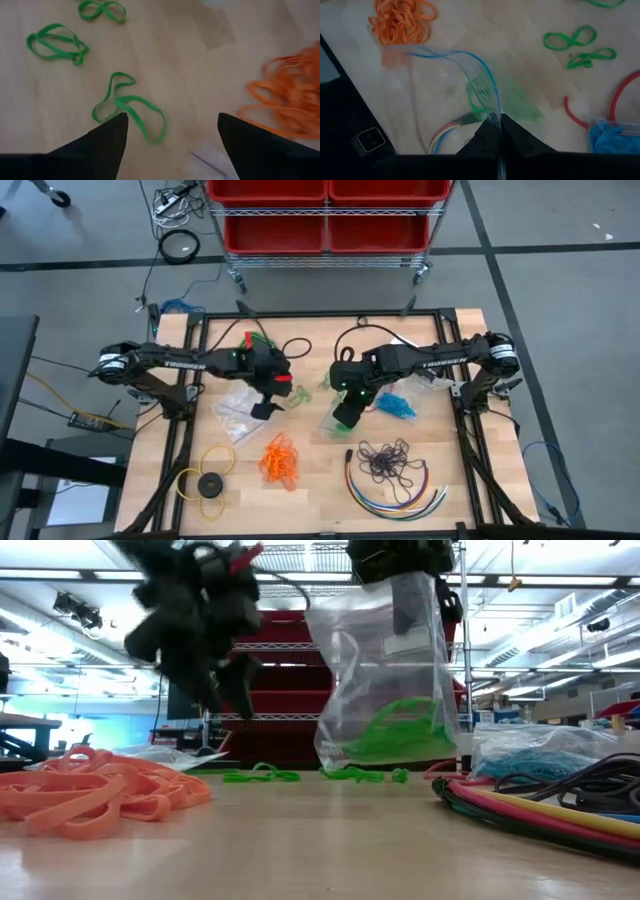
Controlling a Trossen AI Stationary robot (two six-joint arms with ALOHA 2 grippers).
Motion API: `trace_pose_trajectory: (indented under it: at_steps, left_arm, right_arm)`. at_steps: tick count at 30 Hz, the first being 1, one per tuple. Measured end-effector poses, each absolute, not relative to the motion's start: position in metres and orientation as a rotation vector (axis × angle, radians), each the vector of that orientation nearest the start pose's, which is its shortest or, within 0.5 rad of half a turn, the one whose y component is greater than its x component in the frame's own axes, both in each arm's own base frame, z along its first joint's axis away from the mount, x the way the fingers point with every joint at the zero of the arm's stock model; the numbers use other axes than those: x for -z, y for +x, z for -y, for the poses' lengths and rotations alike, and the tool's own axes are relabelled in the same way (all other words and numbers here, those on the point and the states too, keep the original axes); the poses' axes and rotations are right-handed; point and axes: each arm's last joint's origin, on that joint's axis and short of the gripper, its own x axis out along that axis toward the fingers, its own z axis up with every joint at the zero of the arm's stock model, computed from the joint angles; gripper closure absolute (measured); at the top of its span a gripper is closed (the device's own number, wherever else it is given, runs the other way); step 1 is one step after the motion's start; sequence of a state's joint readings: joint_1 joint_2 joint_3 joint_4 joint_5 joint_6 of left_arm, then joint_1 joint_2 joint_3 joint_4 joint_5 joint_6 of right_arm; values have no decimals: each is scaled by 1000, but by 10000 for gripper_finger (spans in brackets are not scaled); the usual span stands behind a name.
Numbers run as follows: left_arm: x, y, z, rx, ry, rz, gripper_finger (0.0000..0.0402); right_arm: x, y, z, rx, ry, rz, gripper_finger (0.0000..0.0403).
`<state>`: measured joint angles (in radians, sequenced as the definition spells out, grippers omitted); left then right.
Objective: Sort rubber bands
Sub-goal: Put the green rubber band into the transparent zip bag
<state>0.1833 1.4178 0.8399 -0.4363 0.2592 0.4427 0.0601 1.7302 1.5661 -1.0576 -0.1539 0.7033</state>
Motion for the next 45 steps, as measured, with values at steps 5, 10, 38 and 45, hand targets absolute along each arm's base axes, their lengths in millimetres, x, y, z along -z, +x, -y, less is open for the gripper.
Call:
trace_pose_trajectory:
  at_steps: [5,10,38,45]
  left_arm:
    - [-164,257,-40,238,163,-871,101]
    - [-143,258,-46,170,136,-913,125]
    - [-186,281,-42,300,70,-1017,397]
    - [-253,274,-5,394,193,-750,399]
  right_arm:
    - [-293,346,-26,252,664,-1233,403]
    - [-293,347,-25,266,652,-1216,403]
    - [-293,347,-33,268,621,-1206,403]
    - [-293,348,-32,271,630,-1197,403]
